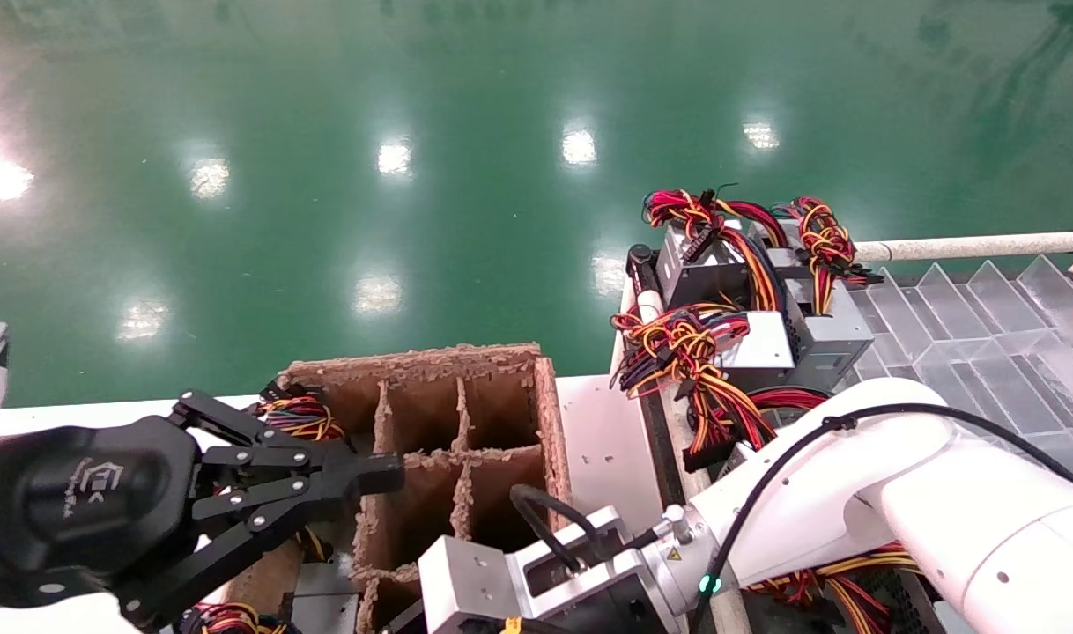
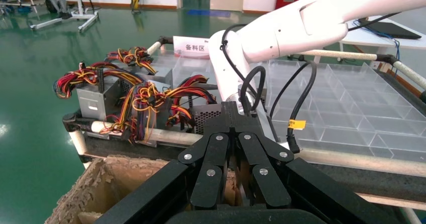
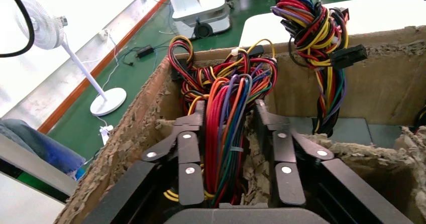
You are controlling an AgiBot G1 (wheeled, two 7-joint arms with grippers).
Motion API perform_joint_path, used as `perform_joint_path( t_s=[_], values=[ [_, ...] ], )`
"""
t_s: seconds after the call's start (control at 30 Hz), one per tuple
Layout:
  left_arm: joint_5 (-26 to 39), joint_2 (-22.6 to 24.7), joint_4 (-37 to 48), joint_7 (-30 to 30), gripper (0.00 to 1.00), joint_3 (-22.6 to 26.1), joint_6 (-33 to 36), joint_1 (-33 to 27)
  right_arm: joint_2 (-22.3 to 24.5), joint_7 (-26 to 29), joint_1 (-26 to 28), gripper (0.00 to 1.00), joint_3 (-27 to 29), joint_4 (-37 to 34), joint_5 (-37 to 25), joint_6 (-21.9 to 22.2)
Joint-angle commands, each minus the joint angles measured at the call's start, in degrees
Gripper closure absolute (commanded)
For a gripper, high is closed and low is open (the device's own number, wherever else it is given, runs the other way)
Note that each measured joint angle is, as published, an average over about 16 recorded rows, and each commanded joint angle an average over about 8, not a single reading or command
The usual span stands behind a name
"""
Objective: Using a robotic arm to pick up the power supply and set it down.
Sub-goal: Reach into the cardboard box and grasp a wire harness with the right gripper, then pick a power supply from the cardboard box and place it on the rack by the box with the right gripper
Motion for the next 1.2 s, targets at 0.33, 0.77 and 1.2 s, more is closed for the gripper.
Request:
perform_joint_path(
  t_s=[0.33, 0.77, 1.2],
  values=[
    [0.0, 0.0, 0.0, 0.0, 1.0, 0.0, 0.0, 0.0, 0.8, -0.4, 1.1, 1.0, -3.6, 0.7, 3.2, 0.2],
    [0.0, 0.0, 0.0, 0.0, 1.0, 0.0, 0.0, 0.0, 5.4, -1.8, 2.4, 1.0, -4.4, 7.9, 11.7, 0.0],
    [0.0, 0.0, 0.0, 0.0, 1.0, 0.0, 0.0, 0.0, 16.2, -0.5, 7.0, 1.0, -4.0, 24.8, 19.6, 0.9]
  ],
)
